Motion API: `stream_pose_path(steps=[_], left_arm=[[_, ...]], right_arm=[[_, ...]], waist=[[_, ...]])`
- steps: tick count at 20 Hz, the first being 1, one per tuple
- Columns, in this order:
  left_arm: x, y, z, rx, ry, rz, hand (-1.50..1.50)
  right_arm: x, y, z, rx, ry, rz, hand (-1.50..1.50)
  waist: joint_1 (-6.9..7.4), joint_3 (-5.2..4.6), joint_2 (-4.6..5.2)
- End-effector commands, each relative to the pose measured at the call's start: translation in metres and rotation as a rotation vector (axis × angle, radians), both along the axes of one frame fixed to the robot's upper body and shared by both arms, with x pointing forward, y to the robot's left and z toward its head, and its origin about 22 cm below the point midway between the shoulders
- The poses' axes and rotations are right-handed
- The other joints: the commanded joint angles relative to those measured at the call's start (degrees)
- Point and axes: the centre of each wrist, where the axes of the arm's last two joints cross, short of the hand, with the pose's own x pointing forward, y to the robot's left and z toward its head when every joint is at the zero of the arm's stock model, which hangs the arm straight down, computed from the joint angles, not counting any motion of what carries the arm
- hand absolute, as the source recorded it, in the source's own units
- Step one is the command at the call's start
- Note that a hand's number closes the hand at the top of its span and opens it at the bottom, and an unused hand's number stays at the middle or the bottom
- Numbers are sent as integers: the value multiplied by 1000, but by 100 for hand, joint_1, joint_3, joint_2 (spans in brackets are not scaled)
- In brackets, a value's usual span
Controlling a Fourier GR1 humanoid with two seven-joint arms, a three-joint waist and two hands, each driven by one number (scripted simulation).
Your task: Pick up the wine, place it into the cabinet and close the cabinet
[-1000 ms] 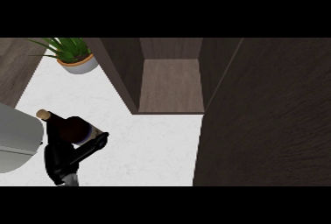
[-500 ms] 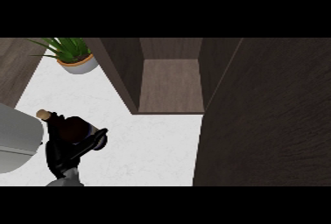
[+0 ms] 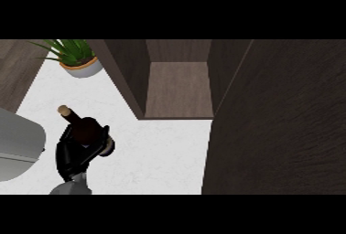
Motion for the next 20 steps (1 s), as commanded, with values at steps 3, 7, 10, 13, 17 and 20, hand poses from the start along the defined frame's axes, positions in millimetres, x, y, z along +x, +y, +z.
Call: stream_pose_path(steps=[3,7,10,13,17,20], left_arm=[[-14,20,-11,141,20,-190,150],[-27,51,-5,140,-62,-500,150],[-15,65,0,161,-100,-495,150],[-9,47,-9,188,-189,-463,150],[5,48,15,297,-266,-415,150],[0,63,35,288,-321,-410,150]], right_arm=[[-32,-7,4,39,-38,36,-150],[-15,0,4,42,-46,23,-150],[-2,-5,4,45,-44,26,-150],[-14,-7,9,53,-33,34,-150],[-22,-7,10,41,-40,45,-150],[-23,-3,12,40,-34,64,-150]], waist=[[-49,-5,-2],[-7,-15,-10],[20,-12,17],[8,-13,14],[2,-11,8],[32,-11,1]])
